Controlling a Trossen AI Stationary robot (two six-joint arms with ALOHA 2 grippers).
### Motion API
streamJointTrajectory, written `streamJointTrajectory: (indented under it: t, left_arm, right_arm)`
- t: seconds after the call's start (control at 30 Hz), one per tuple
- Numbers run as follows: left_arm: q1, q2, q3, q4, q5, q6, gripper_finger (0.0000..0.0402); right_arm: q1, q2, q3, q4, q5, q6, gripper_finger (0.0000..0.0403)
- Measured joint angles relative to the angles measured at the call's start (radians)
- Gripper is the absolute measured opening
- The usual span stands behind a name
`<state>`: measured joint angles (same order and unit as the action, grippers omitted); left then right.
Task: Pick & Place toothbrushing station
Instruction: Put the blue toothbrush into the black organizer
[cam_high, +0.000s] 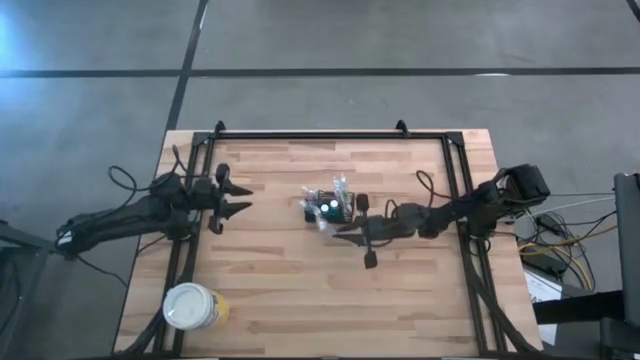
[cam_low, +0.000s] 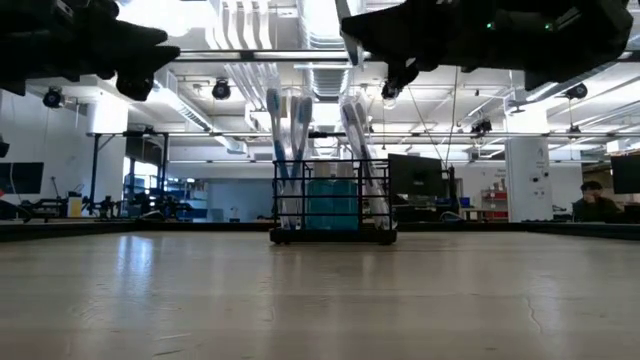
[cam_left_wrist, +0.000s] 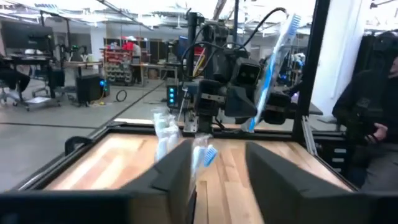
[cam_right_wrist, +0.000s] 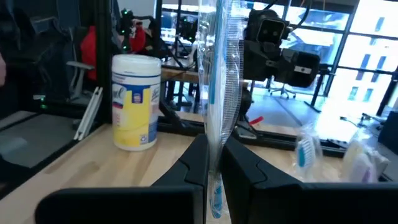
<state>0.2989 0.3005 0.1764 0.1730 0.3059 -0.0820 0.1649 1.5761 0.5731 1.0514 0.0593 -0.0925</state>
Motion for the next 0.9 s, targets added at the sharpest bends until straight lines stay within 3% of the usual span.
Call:
streamJointTrajectory:
  t: [0.23, 0.37, 0.6, 0.9]
  left_arm:
    - [-0.001, 0.107, 0.0, 0.181, -0.03, 0.025, 0.0263]
    - [0.0, 0.184, 0.016, 0.286, -0.026, 0.023, 0.0304]
    - [-0.013, 0.361, 0.127, 0.336, -0.01, 0.018, 0.0304]
    - [-0.031, 0.631, 0.328, 0.417, -0.005, 0.056, 0.0296]
  right_arm:
    - [-0.101, 0.0, 0.034, -0.001, -0.063, 0.005, 0.002]
    - [-0.141, 0.0, 0.049, -0.029, -0.068, 0.007, 0.002]
    - [-0.18, 0.0, 0.121, -0.179, -0.071, -0.013, 0.002]
    - [-0.209, 0.001, 0.191, -0.227, -0.071, -0.019, 0.0021]
